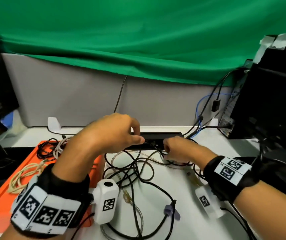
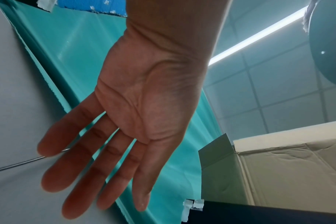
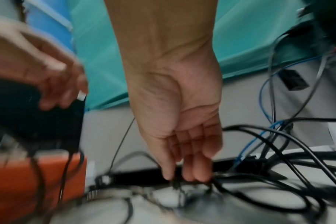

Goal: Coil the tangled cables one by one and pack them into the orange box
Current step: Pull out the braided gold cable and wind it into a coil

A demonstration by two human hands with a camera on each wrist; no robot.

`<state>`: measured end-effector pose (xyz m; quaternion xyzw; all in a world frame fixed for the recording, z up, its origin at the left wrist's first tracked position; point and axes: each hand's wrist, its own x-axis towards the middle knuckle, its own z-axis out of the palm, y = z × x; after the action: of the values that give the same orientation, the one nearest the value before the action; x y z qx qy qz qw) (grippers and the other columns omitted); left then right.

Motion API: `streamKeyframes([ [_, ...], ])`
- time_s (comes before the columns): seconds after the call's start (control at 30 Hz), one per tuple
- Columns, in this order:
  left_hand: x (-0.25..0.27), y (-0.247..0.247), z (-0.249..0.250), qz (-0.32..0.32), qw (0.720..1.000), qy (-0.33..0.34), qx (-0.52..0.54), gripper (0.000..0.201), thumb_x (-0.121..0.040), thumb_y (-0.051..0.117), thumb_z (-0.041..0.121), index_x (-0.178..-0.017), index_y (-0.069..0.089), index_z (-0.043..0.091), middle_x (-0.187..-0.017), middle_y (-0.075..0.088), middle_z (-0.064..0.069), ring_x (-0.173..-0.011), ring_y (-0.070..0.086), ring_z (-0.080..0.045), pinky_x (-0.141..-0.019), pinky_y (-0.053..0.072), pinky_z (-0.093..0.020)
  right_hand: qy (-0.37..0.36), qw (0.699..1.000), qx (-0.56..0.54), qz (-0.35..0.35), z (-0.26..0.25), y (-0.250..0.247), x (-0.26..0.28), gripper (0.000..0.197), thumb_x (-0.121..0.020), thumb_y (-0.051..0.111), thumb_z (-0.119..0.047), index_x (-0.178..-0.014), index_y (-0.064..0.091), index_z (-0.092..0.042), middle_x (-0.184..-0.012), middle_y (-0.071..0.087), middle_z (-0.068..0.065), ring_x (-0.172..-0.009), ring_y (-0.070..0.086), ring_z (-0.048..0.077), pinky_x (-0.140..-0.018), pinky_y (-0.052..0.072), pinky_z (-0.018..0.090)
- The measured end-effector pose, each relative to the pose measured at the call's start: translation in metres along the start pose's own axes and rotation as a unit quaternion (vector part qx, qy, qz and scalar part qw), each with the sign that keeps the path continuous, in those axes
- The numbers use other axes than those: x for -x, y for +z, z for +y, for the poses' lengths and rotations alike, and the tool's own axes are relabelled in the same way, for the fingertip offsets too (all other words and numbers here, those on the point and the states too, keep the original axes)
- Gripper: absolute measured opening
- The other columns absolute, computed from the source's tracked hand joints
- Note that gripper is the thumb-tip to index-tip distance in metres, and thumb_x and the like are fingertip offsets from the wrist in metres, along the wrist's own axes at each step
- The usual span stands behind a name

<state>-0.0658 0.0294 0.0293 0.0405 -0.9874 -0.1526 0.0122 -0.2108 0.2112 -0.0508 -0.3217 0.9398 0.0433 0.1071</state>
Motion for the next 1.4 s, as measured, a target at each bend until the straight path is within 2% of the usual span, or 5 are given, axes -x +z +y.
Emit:
streamKeyframes([
  [0.4,0.005,-0.003,0.005,-0.036,0.997,0.042,0.047,0.026,-0.091,0.062,0.059,-0.100,0.070,0.036,-0.092,0.068,0.015,-0.085,0.063,-0.003,-0.078,0.055,-0.031,0.086,0.951,0.160,-0.249,-0.005,-0.011,0.031,0.018,-0.088,0.069,-0.021,-0.078,0.070,-0.005,-0.058,0.068,-0.001,-0.059,0.060,0.019,-0.069,0.053,0.029],
  [0.7,-0.013,0.014,0.010,-0.005,0.990,0.044,0.136,0.060,-0.087,0.062,0.066,-0.126,0.063,0.020,-0.097,0.074,0.004,-0.090,0.071,-0.016,-0.088,0.057,-0.043,-0.186,0.866,-0.418,0.201,-0.040,-0.096,0.045,0.017,-0.094,0.070,-0.023,-0.094,0.060,-0.010,-0.065,0.063,0.001,-0.055,0.056,0.013,-0.053,0.045,0.023],
  [0.97,0.001,-0.009,0.008,-0.102,0.736,0.171,0.648,0.017,-0.091,0.046,0.002,-0.102,0.058,0.003,-0.083,0.071,-0.009,-0.058,0.069,-0.022,-0.055,0.057,-0.027,-0.234,0.729,-0.506,0.396,-0.076,-0.098,0.057,0.010,-0.093,0.072,-0.021,-0.093,0.061,-0.019,-0.074,0.058,-0.004,-0.065,0.051,0.006,-0.063,0.043,0.021],
  [1.17,-0.009,-0.027,-0.004,0.216,0.647,0.088,0.726,0.015,-0.102,0.044,0.001,-0.103,0.057,0.007,-0.076,0.071,-0.004,-0.056,0.067,-0.013,-0.056,0.056,-0.023,-0.220,0.791,-0.552,0.144,-0.076,-0.079,0.070,0.031,-0.102,0.050,-0.043,-0.113,0.065,-0.019,-0.077,0.069,0.004,-0.061,0.062,0.023,-0.063,0.051,0.033],
  [1.4,-0.001,-0.020,-0.023,0.339,0.925,-0.084,0.147,0.046,-0.097,0.051,0.054,-0.081,0.066,0.014,-0.070,0.073,-0.001,-0.067,0.067,-0.023,-0.070,0.058,-0.037,-0.163,0.887,-0.330,0.278,-0.050,-0.086,0.071,0.021,-0.100,0.058,-0.038,-0.095,0.074,-0.025,-0.074,0.065,0.004,-0.068,0.053,0.012,-0.067,0.047,0.040],
])
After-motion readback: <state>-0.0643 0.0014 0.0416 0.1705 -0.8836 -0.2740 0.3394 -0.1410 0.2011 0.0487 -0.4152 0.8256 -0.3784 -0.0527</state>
